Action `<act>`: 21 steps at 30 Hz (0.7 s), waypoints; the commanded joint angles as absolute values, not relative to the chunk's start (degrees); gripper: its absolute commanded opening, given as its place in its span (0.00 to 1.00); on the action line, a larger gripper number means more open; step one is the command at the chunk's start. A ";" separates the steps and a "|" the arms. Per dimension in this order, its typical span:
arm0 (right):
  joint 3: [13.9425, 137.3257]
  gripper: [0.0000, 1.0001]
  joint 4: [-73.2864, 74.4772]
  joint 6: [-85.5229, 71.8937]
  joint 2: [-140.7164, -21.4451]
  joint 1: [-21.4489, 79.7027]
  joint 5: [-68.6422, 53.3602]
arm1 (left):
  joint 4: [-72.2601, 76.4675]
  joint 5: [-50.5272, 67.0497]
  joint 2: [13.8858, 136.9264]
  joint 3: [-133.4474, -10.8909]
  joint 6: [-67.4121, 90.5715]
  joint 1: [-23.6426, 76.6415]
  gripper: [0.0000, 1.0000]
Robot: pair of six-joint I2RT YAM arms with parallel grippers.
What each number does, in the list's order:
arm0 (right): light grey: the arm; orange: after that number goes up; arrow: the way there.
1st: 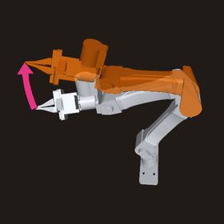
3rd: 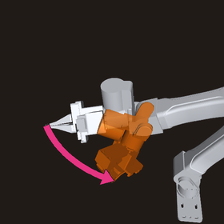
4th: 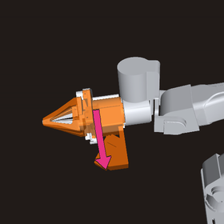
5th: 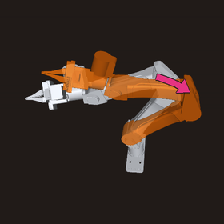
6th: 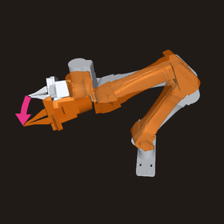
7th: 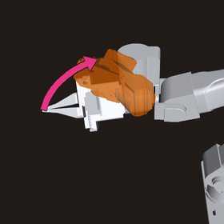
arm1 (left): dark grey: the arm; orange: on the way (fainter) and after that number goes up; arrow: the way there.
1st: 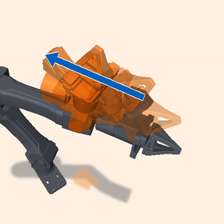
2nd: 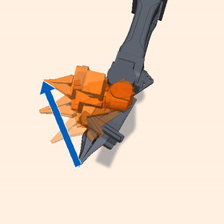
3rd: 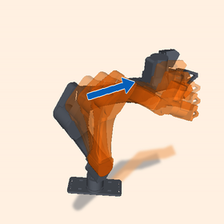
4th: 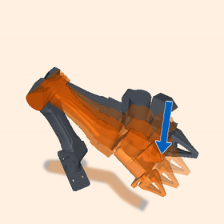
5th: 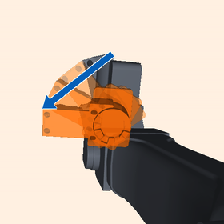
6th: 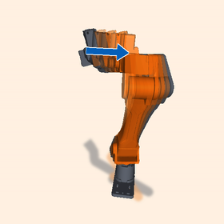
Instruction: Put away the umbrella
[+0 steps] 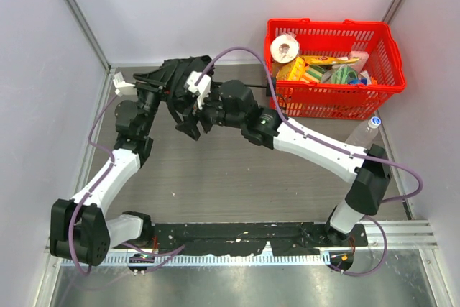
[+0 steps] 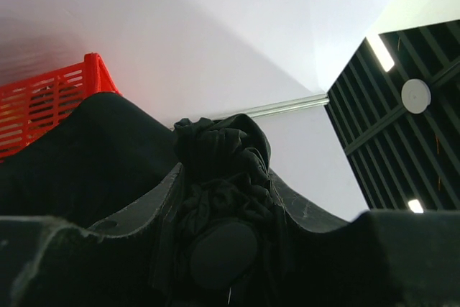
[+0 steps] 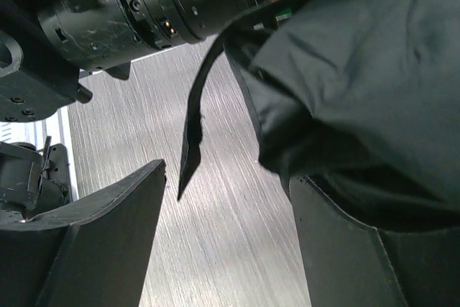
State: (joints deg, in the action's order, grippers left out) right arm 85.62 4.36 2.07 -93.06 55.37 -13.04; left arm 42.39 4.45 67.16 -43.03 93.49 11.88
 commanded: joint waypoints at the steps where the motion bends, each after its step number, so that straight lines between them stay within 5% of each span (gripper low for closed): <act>1: 92.27 0.73 4.92 7.55 -95.79 55.37 -16.61 | 46.23 5.71 64.25 -43.24 97.91 11.69 0.00; 8: 95.71 0.68 5.10 9.32 -98.26 55.55 -16.53 | 45.00 5.71 63.46 -43.24 100.54 11.25 0.00; 12: 96.42 0.50 3.88 8.53 -99.67 55.72 -14.51 | 44.82 5.36 63.72 -43.16 100.98 11.34 0.00; 17: 91.51 0.01 0.44 5.64 -97.65 56.51 -12.31 | 46.75 3.26 64.25 -42.89 101.25 11.25 0.00; 21: 83.25 0.01 -2.11 -2.34 -92.38 57.74 -9.32 | 49.65 1.76 66.18 -44.38 100.99 10.81 0.00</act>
